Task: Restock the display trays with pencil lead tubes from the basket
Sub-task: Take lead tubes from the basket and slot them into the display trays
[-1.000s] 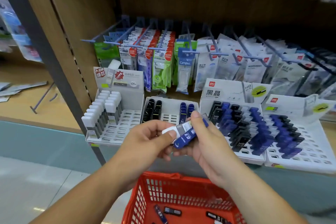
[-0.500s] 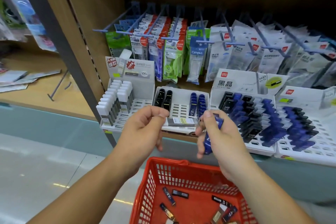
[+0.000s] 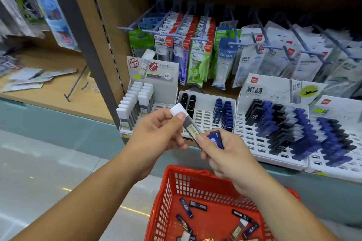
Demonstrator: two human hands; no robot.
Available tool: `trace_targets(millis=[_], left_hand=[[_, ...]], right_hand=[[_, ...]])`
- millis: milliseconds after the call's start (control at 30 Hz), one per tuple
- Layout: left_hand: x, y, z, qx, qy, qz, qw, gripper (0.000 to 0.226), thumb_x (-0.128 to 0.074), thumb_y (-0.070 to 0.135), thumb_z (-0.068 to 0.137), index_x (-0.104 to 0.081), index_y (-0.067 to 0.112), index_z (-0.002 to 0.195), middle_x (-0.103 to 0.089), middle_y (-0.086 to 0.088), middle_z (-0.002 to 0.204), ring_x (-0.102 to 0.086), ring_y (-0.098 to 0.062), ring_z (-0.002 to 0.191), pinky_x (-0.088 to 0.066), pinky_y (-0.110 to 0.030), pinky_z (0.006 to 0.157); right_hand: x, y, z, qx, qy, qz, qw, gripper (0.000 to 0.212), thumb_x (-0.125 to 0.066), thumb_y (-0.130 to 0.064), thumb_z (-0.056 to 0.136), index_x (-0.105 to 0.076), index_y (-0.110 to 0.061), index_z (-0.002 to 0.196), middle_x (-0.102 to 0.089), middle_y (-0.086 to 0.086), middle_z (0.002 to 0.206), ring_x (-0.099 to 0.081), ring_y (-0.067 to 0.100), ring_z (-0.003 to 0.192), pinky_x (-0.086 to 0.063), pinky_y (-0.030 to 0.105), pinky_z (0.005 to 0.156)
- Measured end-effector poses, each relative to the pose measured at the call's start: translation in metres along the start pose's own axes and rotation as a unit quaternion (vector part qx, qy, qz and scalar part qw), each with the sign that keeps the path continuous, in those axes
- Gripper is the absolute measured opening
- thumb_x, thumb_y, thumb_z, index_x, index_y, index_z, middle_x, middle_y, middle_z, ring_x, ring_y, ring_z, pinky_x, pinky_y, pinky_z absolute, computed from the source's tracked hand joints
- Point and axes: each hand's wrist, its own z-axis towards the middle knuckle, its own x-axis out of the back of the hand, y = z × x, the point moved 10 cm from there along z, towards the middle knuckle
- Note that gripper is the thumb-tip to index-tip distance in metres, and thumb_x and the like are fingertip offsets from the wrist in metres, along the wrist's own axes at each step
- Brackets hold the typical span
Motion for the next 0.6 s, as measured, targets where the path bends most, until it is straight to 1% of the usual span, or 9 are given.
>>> trace_targets(millis=[67,133,200,233,300,333,400,500,600], left_hand=[[0.01,0.005,-0.001,-0.011,0.029,0.056,0.998,0.028,-0.07,0.035,0.095,-0.069,0.008,0.086,-0.062,-0.011,0.069,-0.06,-0.023,0.06,-0.063,-0.039,0.068],[0.022,0.011,-0.005,-0.023,0.062,0.101,0.993,0.04,-0.072,0.041,0.093,-0.067,0.002,0.086,-0.063,-0.015,0.066,-0.063,-0.023,0.059,-0.062,-0.034,0.062],[0.036,0.021,-0.008,-0.044,0.094,0.142,0.984,0.036,-0.071,0.04,0.095,-0.067,0.007,0.08,-0.063,-0.017,0.066,-0.065,-0.02,0.06,-0.058,-0.026,0.059],[0.042,0.026,-0.009,-0.054,0.101,0.161,0.98,0.03,-0.07,0.036,0.097,-0.068,0.012,0.079,-0.063,-0.014,0.066,-0.065,-0.018,0.061,-0.057,-0.023,0.059],[0.055,0.037,-0.01,-0.072,0.112,0.187,0.973,0.01,-0.069,0.028,0.098,-0.073,0.02,0.092,-0.068,-0.006,0.072,-0.065,-0.01,0.064,-0.056,-0.02,0.06],[0.064,0.045,-0.011,-0.087,0.12,0.205,0.967,0.005,-0.069,0.024,0.098,-0.074,0.022,0.101,-0.071,-0.003,0.078,-0.065,-0.005,0.066,-0.055,-0.019,0.061],[0.076,0.064,-0.011,-0.131,0.133,0.253,0.949,0.01,-0.07,0.019,0.097,-0.073,0.024,0.106,-0.074,0.005,0.085,-0.065,0.0,0.072,-0.051,-0.018,0.063],[0.085,0.097,-0.006,-0.18,0.137,0.39,0.892,0.01,-0.062,0.021,0.101,-0.071,0.023,0.103,-0.068,0.008,0.093,-0.062,-0.004,0.083,-0.046,-0.017,0.068],[0.088,0.109,0.017,-0.163,0.09,0.537,0.823,0.012,-0.055,0.025,0.105,-0.065,0.03,0.103,-0.053,0.01,0.099,-0.053,-0.008,0.086,-0.039,-0.024,0.074]], right_hand=[[-0.004,-0.015,0.001,0.054,0.025,-0.099,0.993,0.013,-0.07,-0.036,0.095,-0.066,-0.024,0.089,-0.072,0.002,0.077,-0.049,0.012,0.047,-0.039,0.031,0.048],[-0.013,-0.031,0.002,0.119,0.043,-0.209,0.97,0.014,-0.075,-0.036,0.09,-0.066,-0.026,0.087,-0.072,-0.002,0.079,-0.062,0.012,0.065,-0.05,0.033,0.063],[-0.029,-0.04,0.004,0.143,0.023,-0.218,0.965,0.015,-0.078,-0.035,0.088,-0.067,-0.026,0.087,-0.072,-0.004,0.079,-0.067,0.01,0.074,-0.053,0.029,0.07],[-0.037,-0.042,0.006,0.14,0.006,-0.198,0.97,0.014,-0.079,-0.035,0.088,-0.069,-0.025,0.089,-0.073,-0.003,0.079,-0.068,0.009,0.074,-0.054,0.028,0.07],[-0.048,-0.043,0.01,0.108,-0.015,-0.131,0.985,0.014,-0.075,-0.037,0.09,-0.07,-0.024,0.093,-0.073,0.001,0.074,-0.064,0.006,0.058,-0.048,0.025,0.059],[-0.054,-0.041,0.013,0.076,-0.019,-0.09,0.993,0.017,-0.072,-0.04,0.092,-0.069,-0.023,0.094,-0.071,0.003,0.07,-0.056,0.006,0.048,-0.041,0.025,0.052],[-0.064,-0.029,0.02,0.007,-0.024,0.011,1.0,0.032,-0.066,-0.047,0.095,-0.066,-0.016,0.098,-0.061,0.006,0.067,-0.038,0.01,0.041,-0.027,0.024,0.045],[-0.079,-0.021,0.024,-0.055,-0.027,0.113,0.992,0.042,-0.062,-0.051,0.097,-0.064,-0.011,0.108,-0.051,0.004,0.065,-0.031,0.013,0.043,-0.021,0.023,0.045],[-0.091,-0.023,0.027,-0.081,-0.038,0.179,0.98,0.044,-0.059,-0.052,0.098,-0.063,-0.01,0.11,-0.05,0.002,0.063,-0.032,0.013,0.042,-0.02,0.023,0.045]])
